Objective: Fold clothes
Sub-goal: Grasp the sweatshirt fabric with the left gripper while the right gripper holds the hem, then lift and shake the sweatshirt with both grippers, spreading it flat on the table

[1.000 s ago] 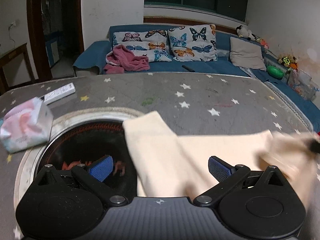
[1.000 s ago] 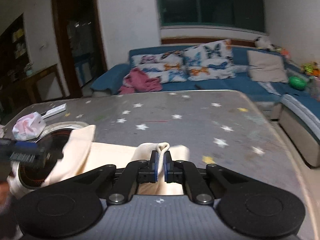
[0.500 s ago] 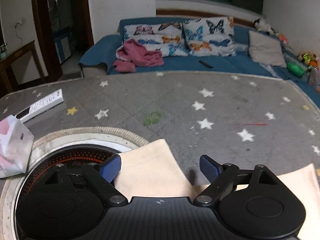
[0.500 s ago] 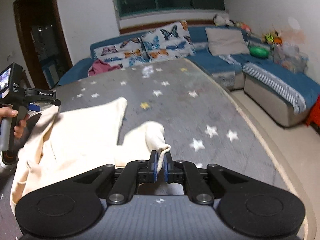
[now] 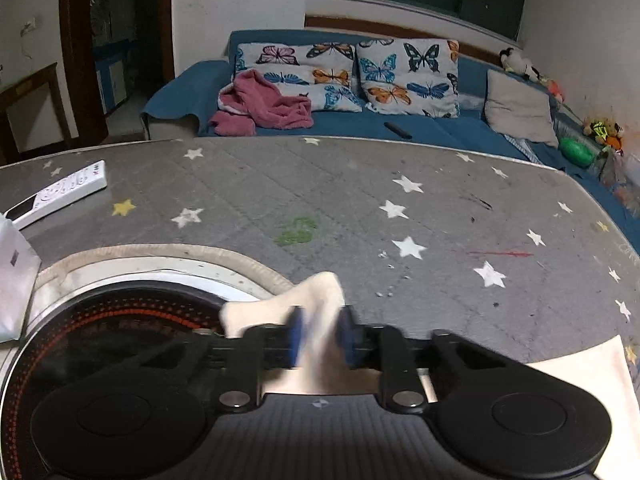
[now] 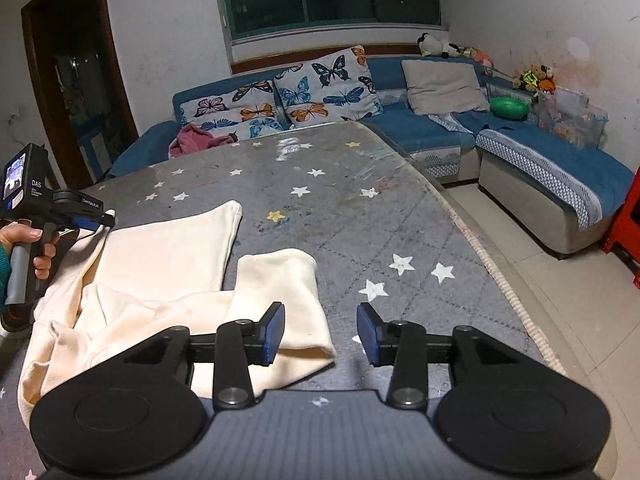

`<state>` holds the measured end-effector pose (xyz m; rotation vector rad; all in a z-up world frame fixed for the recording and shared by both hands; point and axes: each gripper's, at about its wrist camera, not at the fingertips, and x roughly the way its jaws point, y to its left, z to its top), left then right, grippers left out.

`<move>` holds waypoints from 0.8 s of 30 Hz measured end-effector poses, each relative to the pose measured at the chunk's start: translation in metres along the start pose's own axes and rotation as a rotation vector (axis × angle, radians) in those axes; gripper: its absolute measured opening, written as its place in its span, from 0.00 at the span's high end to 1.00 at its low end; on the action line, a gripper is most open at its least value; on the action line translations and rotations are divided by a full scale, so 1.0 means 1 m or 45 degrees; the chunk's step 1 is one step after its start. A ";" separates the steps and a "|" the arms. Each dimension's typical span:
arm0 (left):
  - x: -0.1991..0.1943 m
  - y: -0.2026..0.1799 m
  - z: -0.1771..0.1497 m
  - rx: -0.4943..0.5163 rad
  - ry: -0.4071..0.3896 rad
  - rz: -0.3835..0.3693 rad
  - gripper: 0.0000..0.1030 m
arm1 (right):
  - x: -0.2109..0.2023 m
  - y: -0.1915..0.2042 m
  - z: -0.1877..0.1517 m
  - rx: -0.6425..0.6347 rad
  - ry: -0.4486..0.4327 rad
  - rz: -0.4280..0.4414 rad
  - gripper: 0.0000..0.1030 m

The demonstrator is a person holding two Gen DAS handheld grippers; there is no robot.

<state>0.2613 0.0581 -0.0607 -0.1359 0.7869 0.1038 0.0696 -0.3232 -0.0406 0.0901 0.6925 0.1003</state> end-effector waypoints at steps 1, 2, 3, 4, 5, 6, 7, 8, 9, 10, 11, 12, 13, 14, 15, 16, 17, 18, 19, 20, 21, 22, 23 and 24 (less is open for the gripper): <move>-0.002 0.004 -0.001 -0.014 0.000 -0.001 0.93 | -0.002 0.000 0.000 0.000 -0.004 0.000 0.60; -0.006 0.009 -0.002 -0.039 -0.002 -0.005 0.94 | -0.004 0.000 0.000 0.002 -0.008 0.001 0.60; -0.011 0.014 -0.003 -0.062 -0.014 -0.009 0.94 | -0.005 -0.001 0.000 0.004 -0.009 0.002 0.60; -0.017 0.019 -0.003 -0.083 -0.028 -0.013 0.94 | -0.006 0.000 0.000 0.001 -0.010 0.002 0.60; -0.025 0.024 -0.004 -0.098 -0.047 -0.013 0.94 | -0.007 0.001 0.000 -0.004 -0.010 0.002 0.59; -0.034 0.029 -0.005 -0.114 -0.066 -0.017 0.95 | -0.008 0.002 0.000 -0.008 -0.010 0.003 0.59; -0.044 0.034 -0.006 -0.128 -0.087 -0.023 0.95 | -0.008 0.003 -0.001 -0.015 -0.009 0.008 0.57; -0.055 0.039 -0.009 -0.140 -0.112 -0.030 0.95 | -0.008 0.005 -0.001 -0.025 -0.011 0.012 0.55; -0.066 0.044 -0.011 -0.154 -0.136 -0.037 0.95 | -0.008 0.007 -0.001 -0.035 -0.014 0.015 0.54; -0.078 0.050 -0.014 -0.168 -0.161 -0.045 0.95 | -0.008 0.009 -0.001 -0.040 -0.014 0.019 0.53; -0.092 0.057 -0.018 -0.177 -0.188 -0.046 0.95 | -0.008 0.010 -0.002 -0.042 -0.013 0.023 0.53; -0.105 0.063 -0.022 -0.186 -0.215 -0.048 0.95 | -0.007 0.012 -0.002 -0.044 -0.013 0.028 0.53; -0.118 0.069 -0.026 -0.195 -0.242 -0.048 0.95 | -0.007 0.014 -0.003 -0.049 -0.011 0.033 0.51; -0.131 0.075 -0.030 -0.201 -0.269 -0.043 0.95 | -0.007 0.016 -0.004 -0.054 -0.010 0.037 0.50; -0.143 0.081 -0.035 -0.210 -0.293 -0.039 0.95 | -0.007 0.017 -0.005 -0.059 -0.009 0.041 0.50; -0.155 0.087 -0.041 -0.220 -0.314 -0.033 0.95 | -0.007 0.019 -0.005 -0.064 -0.008 0.045 0.50; -0.167 0.094 -0.046 -0.229 -0.335 -0.027 0.95 | -0.007 0.021 -0.006 -0.066 -0.007 0.055 0.50; -0.179 0.100 -0.052 -0.236 -0.357 -0.019 0.95 | -0.008 0.022 -0.006 -0.068 -0.005 0.067 0.50; -0.191 0.106 -0.058 -0.242 -0.379 -0.009 0.95 | -0.009 0.024 -0.006 -0.070 -0.003 0.079 0.50; -0.202 0.112 -0.064 -0.250 -0.398 -0.002 0.95 | -0.010 0.027 -0.007 -0.075 -0.003 0.096 0.50; -0.212 0.117 -0.071 -0.261 -0.416 0.003 0.95 | -0.011 0.031 -0.006 -0.087 -0.004 0.115 0.50; -0.223 0.123 -0.077 -0.273 -0.435 0.007 0.95 | -0.013 0.036 -0.006 -0.106 -0.005 0.134 0.50; -0.233 0.129 -0.084 -0.284 -0.453 0.014 0.95 | -0.015 0.040 -0.005 -0.127 -0.006 0.153 0.50; -0.243 0.135 -0.092 -0.294 -0.469 0.030 0.95 | -0.018 0.044 -0.005 -0.149 -0.007 0.172 0.50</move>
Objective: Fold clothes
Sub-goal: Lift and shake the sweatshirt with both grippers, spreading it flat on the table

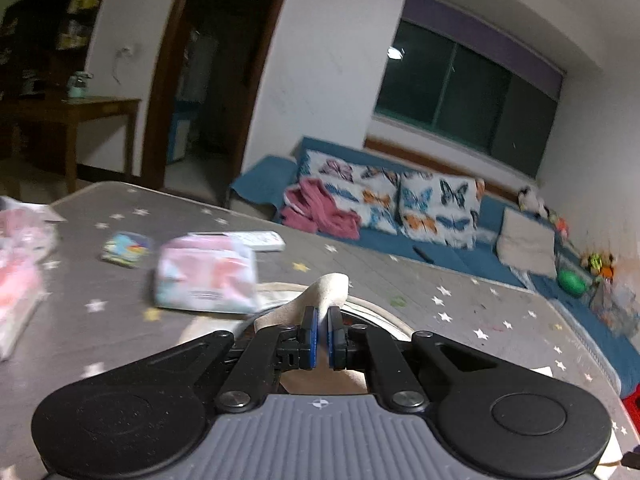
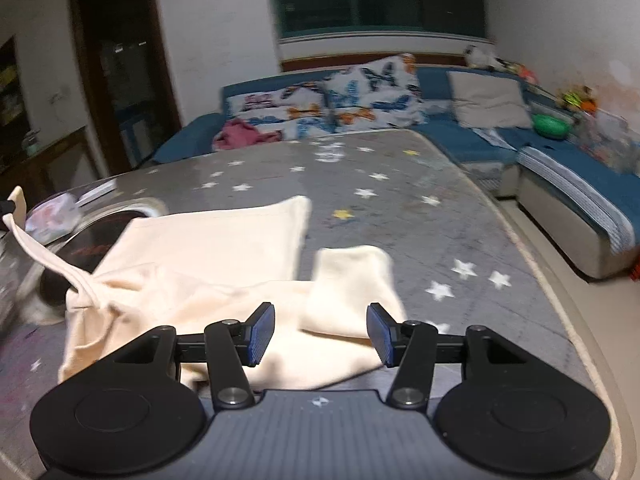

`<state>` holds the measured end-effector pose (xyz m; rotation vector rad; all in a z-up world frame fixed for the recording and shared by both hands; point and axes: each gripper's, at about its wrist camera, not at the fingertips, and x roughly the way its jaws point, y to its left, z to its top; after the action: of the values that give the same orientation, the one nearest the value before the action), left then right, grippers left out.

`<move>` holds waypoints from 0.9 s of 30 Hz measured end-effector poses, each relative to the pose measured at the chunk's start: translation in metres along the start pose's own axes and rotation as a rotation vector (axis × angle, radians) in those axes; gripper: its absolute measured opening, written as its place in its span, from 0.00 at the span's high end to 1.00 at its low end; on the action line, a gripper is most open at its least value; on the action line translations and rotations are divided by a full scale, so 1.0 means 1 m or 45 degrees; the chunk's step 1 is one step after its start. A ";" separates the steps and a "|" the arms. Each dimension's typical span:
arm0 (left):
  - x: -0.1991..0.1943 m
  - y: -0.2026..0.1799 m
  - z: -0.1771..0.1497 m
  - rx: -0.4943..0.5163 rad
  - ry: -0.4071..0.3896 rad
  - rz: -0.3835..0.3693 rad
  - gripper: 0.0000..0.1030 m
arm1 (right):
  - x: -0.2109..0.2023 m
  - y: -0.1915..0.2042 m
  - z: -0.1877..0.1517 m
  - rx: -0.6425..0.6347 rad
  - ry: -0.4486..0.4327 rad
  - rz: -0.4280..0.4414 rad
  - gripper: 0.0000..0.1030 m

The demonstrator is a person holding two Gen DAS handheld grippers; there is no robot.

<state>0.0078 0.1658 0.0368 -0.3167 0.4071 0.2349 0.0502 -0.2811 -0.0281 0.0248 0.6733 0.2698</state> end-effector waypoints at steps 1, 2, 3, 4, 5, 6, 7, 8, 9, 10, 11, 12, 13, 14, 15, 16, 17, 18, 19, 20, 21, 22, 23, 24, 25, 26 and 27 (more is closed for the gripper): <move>-0.009 0.007 -0.002 -0.005 -0.014 0.021 0.95 | -0.002 0.005 0.001 -0.022 -0.001 0.021 0.50; -0.018 0.013 -0.005 -0.010 -0.027 0.043 0.95 | -0.003 0.012 0.002 -0.048 -0.001 0.048 0.50; -0.026 0.020 -0.007 -0.016 -0.037 0.064 0.95 | -0.005 0.019 0.004 -0.074 0.002 0.084 0.50; -0.032 0.026 -0.010 -0.026 -0.042 0.079 0.95 | -0.007 0.026 0.005 -0.101 0.006 0.123 0.50; -0.038 0.033 -0.012 -0.037 -0.044 0.090 0.95 | -0.008 0.033 0.006 -0.125 0.014 0.162 0.50; -0.042 0.038 -0.015 -0.047 -0.037 0.096 0.95 | -0.009 0.041 0.007 -0.153 0.025 0.204 0.50; -0.044 0.043 -0.019 -0.050 -0.026 0.107 0.95 | -0.009 0.049 0.006 -0.183 0.037 0.247 0.50; -0.044 0.046 -0.023 -0.048 -0.013 0.123 0.95 | -0.010 0.057 0.005 -0.212 0.050 0.284 0.50; -0.044 0.049 -0.027 -0.047 0.000 0.139 0.95 | -0.009 0.067 0.004 -0.251 0.063 0.317 0.50; -0.044 0.053 -0.031 -0.051 0.013 0.149 0.95 | -0.009 0.078 0.001 -0.295 0.077 0.350 0.50; -0.044 0.056 -0.035 -0.059 0.025 0.150 0.95 | -0.008 0.087 -0.001 -0.336 0.085 0.370 0.51; -0.043 0.058 -0.038 -0.059 0.035 0.152 0.95 | -0.008 0.098 -0.004 -0.387 0.091 0.379 0.51; -0.043 0.060 -0.041 -0.060 0.044 0.153 0.95 | -0.006 0.108 -0.007 -0.437 0.096 0.380 0.52; -0.041 0.062 -0.044 -0.060 0.054 0.155 0.95 | -0.003 0.117 -0.009 -0.480 0.100 0.379 0.52; -0.039 0.063 -0.045 -0.060 0.064 0.156 0.95 | 0.001 0.124 -0.011 -0.513 0.105 0.376 0.53; -0.036 0.064 -0.047 -0.062 0.073 0.159 0.95 | 0.005 0.130 -0.013 -0.537 0.113 0.367 0.56; -0.035 0.065 -0.048 -0.064 0.079 0.162 0.95 | 0.011 0.135 -0.015 -0.558 0.122 0.354 0.62; -0.034 0.067 -0.049 -0.066 0.083 0.163 0.95 | 0.016 0.138 -0.017 -0.569 0.134 0.343 0.66; -0.033 0.069 -0.050 -0.067 0.085 0.164 0.95 | 0.021 0.140 -0.019 -0.575 0.147 0.334 0.74; -0.033 0.071 -0.051 -0.067 0.087 0.165 0.95 | 0.025 0.142 -0.020 -0.581 0.160 0.324 0.84; -0.032 0.073 -0.051 -0.068 0.090 0.166 0.95 | 0.028 0.142 -0.021 -0.579 0.170 0.317 0.89; -0.031 0.074 -0.051 -0.070 0.094 0.166 0.95 | 0.029 0.141 -0.022 -0.574 0.178 0.314 0.95; -0.030 0.075 -0.051 -0.070 0.098 0.168 0.95 | 0.028 0.140 -0.022 -0.570 0.184 0.314 0.96; -0.029 0.076 -0.052 -0.070 0.103 0.170 0.95 | 0.025 0.137 -0.021 -0.565 0.190 0.326 0.97; -0.028 0.077 -0.053 -0.070 0.106 0.172 0.95 | 0.019 0.132 -0.021 -0.558 0.199 0.351 0.97; -0.028 0.078 -0.053 -0.069 0.106 0.173 0.95 | 0.012 0.128 -0.020 -0.555 0.210 0.377 0.97; -0.028 0.078 -0.053 -0.067 0.106 0.174 0.95 | 0.003 0.124 -0.021 -0.558 0.219 0.399 0.97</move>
<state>-0.0581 0.2155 -0.0174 -0.3513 0.5064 0.3673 0.0100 -0.1622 -0.0323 -0.3175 0.7685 0.7231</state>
